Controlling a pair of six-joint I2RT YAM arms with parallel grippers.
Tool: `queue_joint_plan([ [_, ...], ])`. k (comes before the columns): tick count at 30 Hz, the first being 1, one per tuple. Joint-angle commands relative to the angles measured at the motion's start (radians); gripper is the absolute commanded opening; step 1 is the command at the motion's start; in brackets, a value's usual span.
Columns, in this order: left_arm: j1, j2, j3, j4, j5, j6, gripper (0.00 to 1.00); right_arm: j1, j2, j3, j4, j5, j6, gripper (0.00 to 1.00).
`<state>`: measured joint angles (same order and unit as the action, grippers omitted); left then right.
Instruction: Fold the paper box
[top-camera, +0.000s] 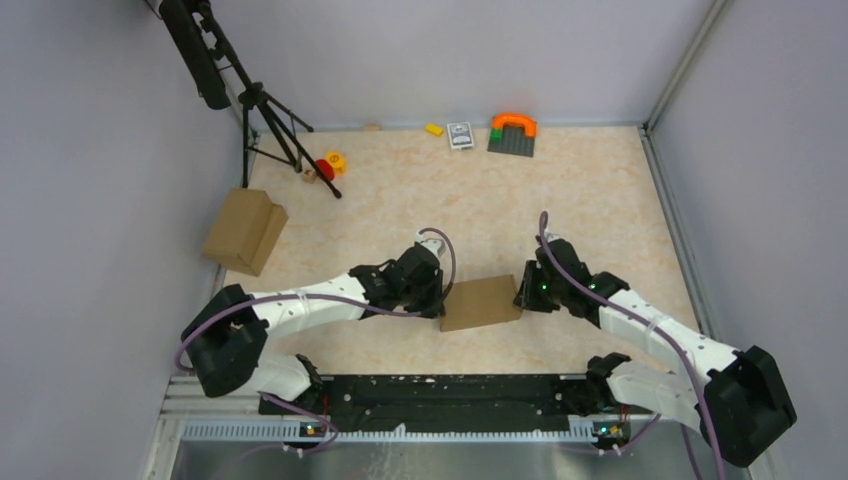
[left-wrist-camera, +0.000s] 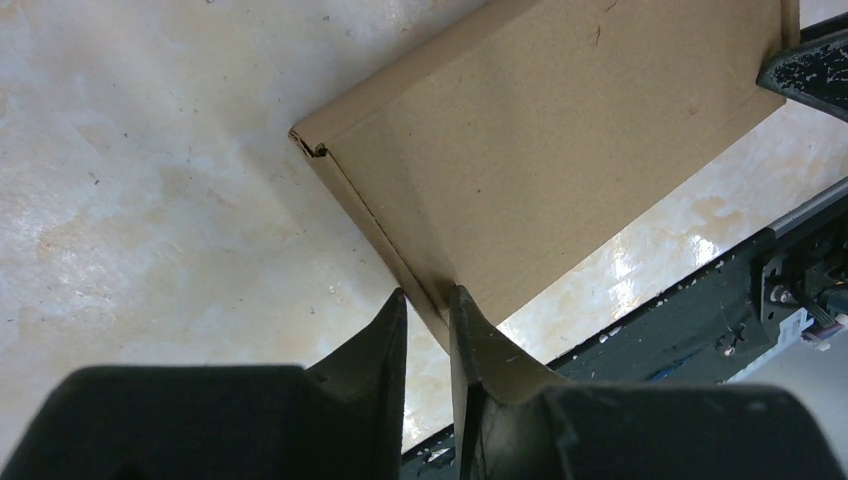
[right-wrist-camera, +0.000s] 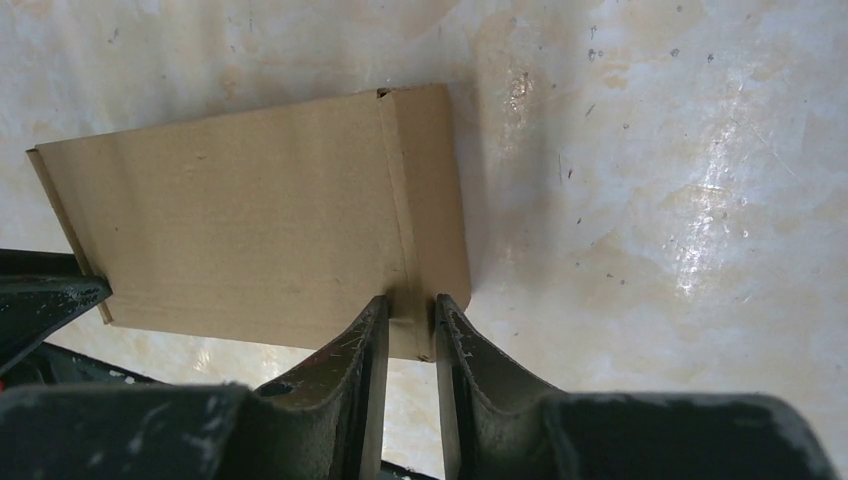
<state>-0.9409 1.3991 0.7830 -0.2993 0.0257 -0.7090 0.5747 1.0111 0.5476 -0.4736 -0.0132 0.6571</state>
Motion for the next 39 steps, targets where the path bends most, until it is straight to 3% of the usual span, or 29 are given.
queue_joint_plan([
  [1,-0.002,0.033,-0.005,0.017,0.014,0.002,0.20,-0.004,0.017,-0.017,0.041,-0.035,-0.007,0.21],
  [5,-0.002,0.031,-0.010,0.016,0.013,-0.004,0.22,-0.004,0.021,-0.028,0.040,-0.036,-0.007,0.24],
  [10,-0.001,-0.029,-0.015,-0.038,-0.048,-0.006,0.38,-0.004,-0.002,0.003,0.001,-0.019,-0.016,0.30],
  [15,0.011,-0.149,-0.088,-0.011,-0.048,-0.035,0.47,-0.004,-0.024,0.010,-0.010,0.010,-0.026,0.35],
  [21,0.036,-0.266,-0.183,0.042,-0.036,-0.069,0.50,-0.008,-0.023,0.046,-0.025,0.085,-0.043,0.37],
  [26,0.090,-0.360,-0.258,0.048,-0.034,-0.098,0.54,-0.013,0.010,0.068,-0.032,0.045,-0.042,0.41],
  [31,0.114,-0.481,-0.307,0.021,-0.053,-0.111,0.57,-0.012,-0.032,0.038,-0.033,-0.017,-0.021,0.57],
  [34,0.114,-0.507,-0.304,0.012,0.026,-0.077,0.61,-0.013,-0.083,0.036,-0.071,-0.006,0.003,0.65],
  [39,0.114,-0.485,-0.259,0.007,0.120,-0.049,0.62,-0.012,-0.174,-0.004,-0.123,-0.050,0.183,0.72],
])
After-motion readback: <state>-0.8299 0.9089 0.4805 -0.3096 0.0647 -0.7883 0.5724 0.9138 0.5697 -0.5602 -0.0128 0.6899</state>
